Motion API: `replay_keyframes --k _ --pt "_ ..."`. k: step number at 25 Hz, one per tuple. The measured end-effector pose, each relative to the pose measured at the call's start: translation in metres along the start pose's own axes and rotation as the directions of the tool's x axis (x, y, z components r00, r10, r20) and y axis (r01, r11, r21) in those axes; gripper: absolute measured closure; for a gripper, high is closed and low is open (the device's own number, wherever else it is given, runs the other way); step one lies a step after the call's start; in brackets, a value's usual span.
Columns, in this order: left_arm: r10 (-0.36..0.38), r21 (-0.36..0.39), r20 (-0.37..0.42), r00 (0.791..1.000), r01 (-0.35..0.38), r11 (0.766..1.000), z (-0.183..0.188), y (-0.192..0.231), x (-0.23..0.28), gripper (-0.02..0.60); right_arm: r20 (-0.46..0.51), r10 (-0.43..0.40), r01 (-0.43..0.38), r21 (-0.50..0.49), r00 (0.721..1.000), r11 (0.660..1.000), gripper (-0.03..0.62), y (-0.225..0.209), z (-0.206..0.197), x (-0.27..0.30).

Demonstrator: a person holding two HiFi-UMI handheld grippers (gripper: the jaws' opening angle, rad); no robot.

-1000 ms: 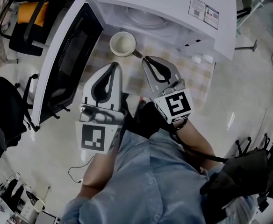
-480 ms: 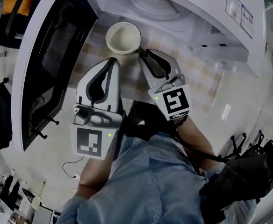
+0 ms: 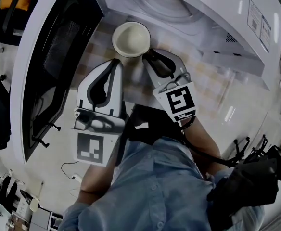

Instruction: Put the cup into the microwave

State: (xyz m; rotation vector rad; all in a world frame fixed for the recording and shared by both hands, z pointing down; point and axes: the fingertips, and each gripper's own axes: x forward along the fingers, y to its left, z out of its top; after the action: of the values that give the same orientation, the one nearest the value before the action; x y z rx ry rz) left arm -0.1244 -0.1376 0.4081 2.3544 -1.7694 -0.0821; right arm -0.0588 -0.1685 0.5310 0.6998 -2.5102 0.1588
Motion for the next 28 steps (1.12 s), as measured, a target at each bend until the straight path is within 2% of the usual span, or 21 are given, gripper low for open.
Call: replay_keyframes --k 7,14,16,21,28 --pt "0.001 -0.015 -0.014 1.000 -0.001 1.000 0.000 0.006 0.002 0.577 -0.042 0.018 -0.020 -0.038 0.999 0.999 0.530 0.000 -0.003 0.005" --pt "-0.009 -0.010 -0.015 1.000 0.008 1.000 0.003 0.007 0.005 0.577 0.084 0.021 -0.022 0.008 0.996 1.000 0.539 0.003 0.013 -0.003" --pt "-0.008 -0.011 -0.016 1.000 0.008 1.000 0.003 0.007 0.005 0.577 0.090 0.028 -0.029 0.013 0.996 0.999 0.546 0.006 0.015 -0.003" --pt "-0.014 -0.020 -0.019 1.000 0.013 1.000 0.006 0.004 0.005 0.577 -0.010 0.053 -0.053 0.032 0.999 0.998 0.542 0.007 0.005 -0.001" --pt "-0.013 -0.033 -0.028 1.000 0.012 0.999 0.011 0.006 0.007 0.577 -0.152 0.073 -0.074 -0.006 0.986 0.997 0.530 0.009 0.000 0.003"
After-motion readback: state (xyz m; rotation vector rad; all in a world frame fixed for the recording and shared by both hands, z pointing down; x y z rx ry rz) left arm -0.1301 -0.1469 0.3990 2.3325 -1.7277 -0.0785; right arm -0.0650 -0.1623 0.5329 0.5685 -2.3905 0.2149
